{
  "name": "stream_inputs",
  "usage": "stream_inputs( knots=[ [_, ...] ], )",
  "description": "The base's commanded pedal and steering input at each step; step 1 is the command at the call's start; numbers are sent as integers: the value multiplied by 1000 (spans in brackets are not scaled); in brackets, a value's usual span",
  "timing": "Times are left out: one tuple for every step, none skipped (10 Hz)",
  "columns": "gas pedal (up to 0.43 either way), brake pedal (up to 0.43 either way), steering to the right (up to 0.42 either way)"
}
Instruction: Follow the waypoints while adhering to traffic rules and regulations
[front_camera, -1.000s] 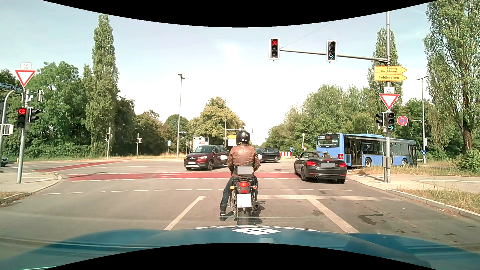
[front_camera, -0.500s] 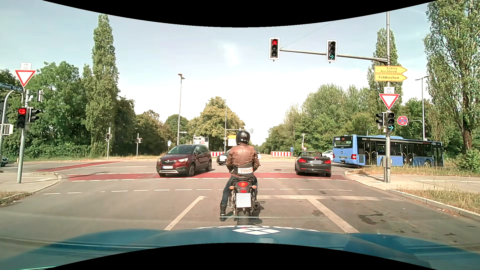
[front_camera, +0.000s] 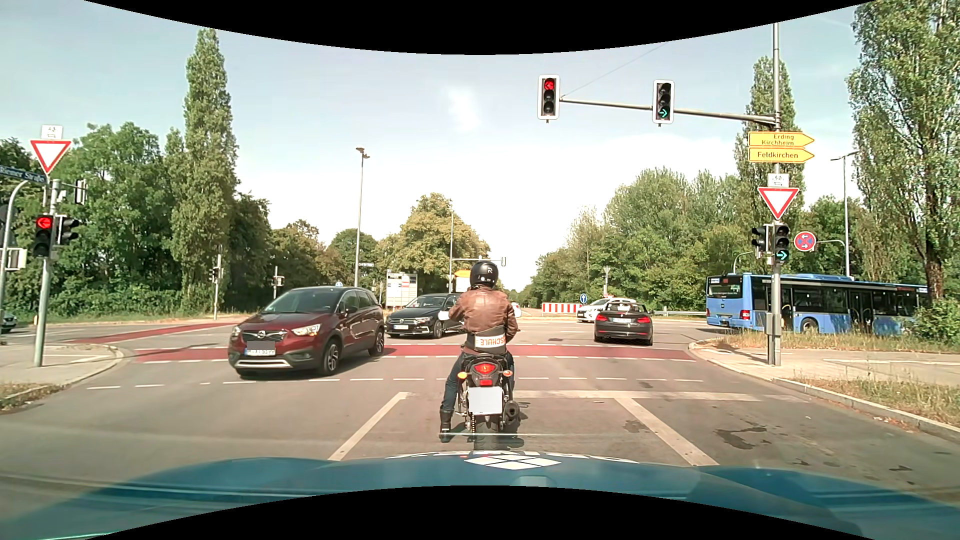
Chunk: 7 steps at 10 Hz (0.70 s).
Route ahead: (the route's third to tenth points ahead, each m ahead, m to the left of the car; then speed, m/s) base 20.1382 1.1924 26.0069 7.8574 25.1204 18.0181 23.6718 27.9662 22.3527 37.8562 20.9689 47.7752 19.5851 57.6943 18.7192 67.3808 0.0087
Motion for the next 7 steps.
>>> stream_inputs(
  knots=[
    [0,317,1],
    [0,317,0],
    [0,311,1],
    [0,317,1],
    [0,317,1],
    [0,311,1],
    [0,317,0]
  ],
)
